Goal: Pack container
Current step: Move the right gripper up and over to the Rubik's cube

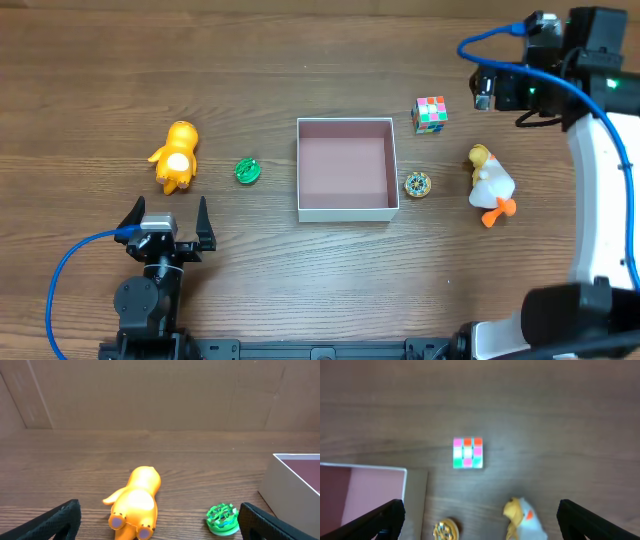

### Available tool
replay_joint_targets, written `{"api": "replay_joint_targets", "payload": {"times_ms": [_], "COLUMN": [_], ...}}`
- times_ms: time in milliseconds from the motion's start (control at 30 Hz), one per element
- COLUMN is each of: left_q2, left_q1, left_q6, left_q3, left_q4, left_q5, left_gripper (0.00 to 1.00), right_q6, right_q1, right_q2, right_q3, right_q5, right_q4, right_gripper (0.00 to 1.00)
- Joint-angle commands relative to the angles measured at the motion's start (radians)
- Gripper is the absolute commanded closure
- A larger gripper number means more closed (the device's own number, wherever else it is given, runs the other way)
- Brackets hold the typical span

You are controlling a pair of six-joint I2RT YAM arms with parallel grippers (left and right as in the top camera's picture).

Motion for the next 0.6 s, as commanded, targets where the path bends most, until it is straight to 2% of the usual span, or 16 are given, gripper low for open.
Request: {"api": "replay_joint_targets", "payload": {"times_ms": [0,133,267,567], "left_q2": [-0.007,-0.007,-0.007,-0.007], "left_q1": [0.006,0.006,0.006,0.006], "left_q6": [0.023,0.023,0.023,0.023], "left_q3": [-0.003,-0.003,-0.003,-0.003], "left_q4": [-0.001,-0.001,-0.001,-0.001], "left_q5": [-0.006,-0.006,-0.006,-0.006], "left_gripper": [0.0,0.0,0.0,0.0], "right_q6": [0.027,0.037,0.036,0.036], "right_q1": [0.0,0.0,0.014,0.125], "right_q2": [0.077,0.113,0.118,0.153], "right_q3": [0.018,0.018,0.018,0.018], "right_q5": [-0.016,-0.103,-0.107,0.11], "right_q4": [-0.034,-0.013,0.02,0.081], "right_gripper": [0.0,0.0,0.0,0.0]}}
